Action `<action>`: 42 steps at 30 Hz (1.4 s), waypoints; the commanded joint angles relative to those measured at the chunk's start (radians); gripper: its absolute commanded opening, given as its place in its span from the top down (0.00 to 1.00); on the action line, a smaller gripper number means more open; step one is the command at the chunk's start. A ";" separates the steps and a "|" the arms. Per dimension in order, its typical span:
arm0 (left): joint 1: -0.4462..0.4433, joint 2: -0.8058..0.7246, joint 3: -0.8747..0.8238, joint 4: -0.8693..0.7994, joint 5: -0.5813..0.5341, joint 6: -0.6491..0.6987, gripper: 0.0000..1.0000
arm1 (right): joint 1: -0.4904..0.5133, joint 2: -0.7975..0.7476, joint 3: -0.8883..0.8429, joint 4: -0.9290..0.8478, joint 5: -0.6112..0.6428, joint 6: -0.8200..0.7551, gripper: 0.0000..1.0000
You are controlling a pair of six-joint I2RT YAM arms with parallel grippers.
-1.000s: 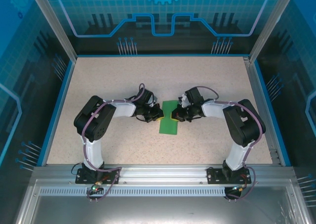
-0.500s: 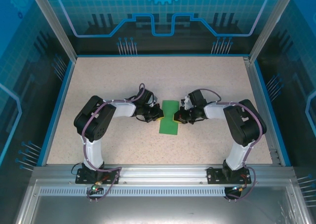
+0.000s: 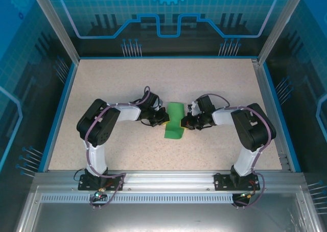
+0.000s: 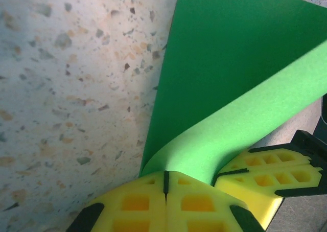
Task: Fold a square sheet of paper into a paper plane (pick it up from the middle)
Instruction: Fold the square sheet of paper in half at the center of the table.
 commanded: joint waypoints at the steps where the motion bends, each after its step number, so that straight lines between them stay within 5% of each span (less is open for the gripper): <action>1: -0.013 0.047 -0.006 -0.091 -0.033 0.028 1.00 | -0.009 0.002 -0.037 -0.028 0.028 -0.030 1.00; 8: -0.013 0.048 -0.004 -0.092 -0.031 0.028 1.00 | 0.002 -0.134 -0.026 0.028 -0.045 0.042 1.00; 30: -0.012 0.041 0.005 -0.112 -0.032 0.038 1.00 | 0.025 -0.043 -0.130 0.065 -0.005 0.017 1.00; 42: -0.012 0.043 0.010 -0.116 -0.033 0.041 1.00 | 0.038 -0.182 -0.118 0.049 -0.046 0.061 0.99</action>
